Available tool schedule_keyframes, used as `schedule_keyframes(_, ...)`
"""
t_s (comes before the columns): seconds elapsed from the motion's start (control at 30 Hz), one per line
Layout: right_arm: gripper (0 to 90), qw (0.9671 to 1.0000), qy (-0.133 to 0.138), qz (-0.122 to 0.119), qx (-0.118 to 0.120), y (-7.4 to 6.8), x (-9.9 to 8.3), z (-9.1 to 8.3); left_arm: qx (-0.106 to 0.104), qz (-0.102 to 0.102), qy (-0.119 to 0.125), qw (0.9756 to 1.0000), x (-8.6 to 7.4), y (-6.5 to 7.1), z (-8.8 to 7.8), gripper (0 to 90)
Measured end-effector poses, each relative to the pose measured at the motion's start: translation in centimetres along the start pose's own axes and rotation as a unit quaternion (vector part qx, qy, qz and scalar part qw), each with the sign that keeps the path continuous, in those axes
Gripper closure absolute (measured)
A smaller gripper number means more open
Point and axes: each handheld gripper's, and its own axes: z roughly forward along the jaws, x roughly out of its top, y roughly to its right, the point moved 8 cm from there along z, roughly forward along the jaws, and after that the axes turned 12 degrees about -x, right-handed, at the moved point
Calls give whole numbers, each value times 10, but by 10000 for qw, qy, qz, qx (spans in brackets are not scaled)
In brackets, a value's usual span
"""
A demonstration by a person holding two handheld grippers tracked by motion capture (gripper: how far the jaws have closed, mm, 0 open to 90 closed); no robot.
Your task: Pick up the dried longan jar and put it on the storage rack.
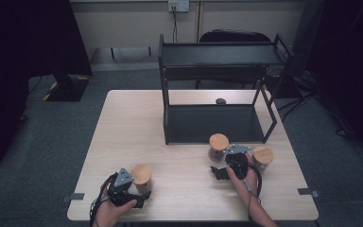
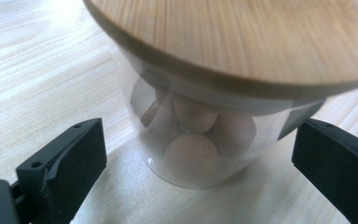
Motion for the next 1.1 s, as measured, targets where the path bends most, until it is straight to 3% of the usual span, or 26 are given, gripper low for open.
schedule_keyframes(0.6, 0, 10000, 1, 0, -1, 0, 0, 0, 54, 2, 159, 9999, 6, -2, 2, 42)
schedule_keyframes(1.1, 0, 10000, 1, 0, -2, 0, 0, 0, 22, 87, 272, 9996, 15, 1, 11, 155)
